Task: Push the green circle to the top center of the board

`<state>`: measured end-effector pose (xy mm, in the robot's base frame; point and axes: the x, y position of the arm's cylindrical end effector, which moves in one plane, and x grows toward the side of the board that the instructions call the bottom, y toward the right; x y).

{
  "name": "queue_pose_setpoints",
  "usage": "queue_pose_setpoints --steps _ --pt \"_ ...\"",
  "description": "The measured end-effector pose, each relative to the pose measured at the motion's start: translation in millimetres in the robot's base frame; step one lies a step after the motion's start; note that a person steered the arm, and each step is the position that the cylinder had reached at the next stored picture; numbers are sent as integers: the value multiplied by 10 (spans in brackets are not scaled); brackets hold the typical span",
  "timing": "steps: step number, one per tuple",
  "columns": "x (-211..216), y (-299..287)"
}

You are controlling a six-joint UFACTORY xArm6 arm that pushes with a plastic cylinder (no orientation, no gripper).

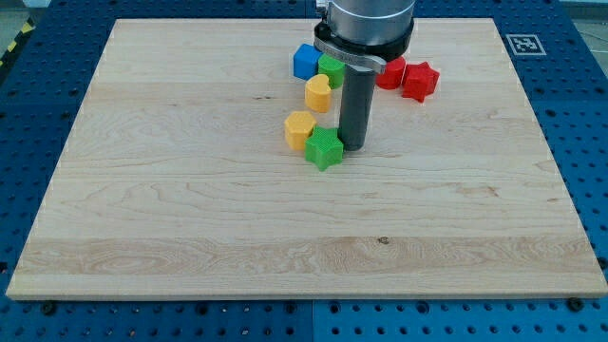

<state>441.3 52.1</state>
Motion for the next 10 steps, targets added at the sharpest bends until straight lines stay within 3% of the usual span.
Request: queue_pose_setpoints --steps 1,5,8,10 --pt "-85 0" --pt "-1155 -333" --pt "-1334 99" --pt "-1677 -204"
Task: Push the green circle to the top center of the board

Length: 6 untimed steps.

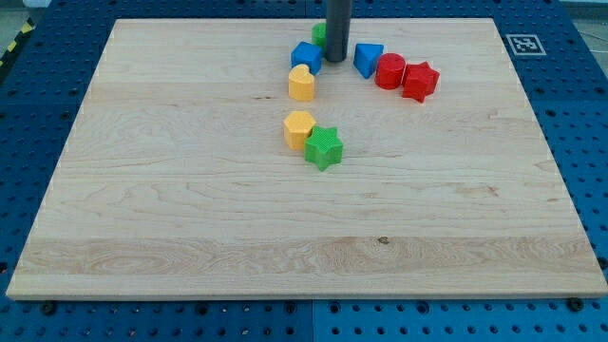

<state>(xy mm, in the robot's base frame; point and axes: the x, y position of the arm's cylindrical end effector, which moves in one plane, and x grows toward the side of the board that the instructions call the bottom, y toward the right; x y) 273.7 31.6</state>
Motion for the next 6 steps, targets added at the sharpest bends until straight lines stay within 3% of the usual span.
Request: queue_pose_setpoints --steps 1,2,5,6 --pt "-25 -55" --pt "-264 256" --pt "-505 -492" --pt "-544 -363"
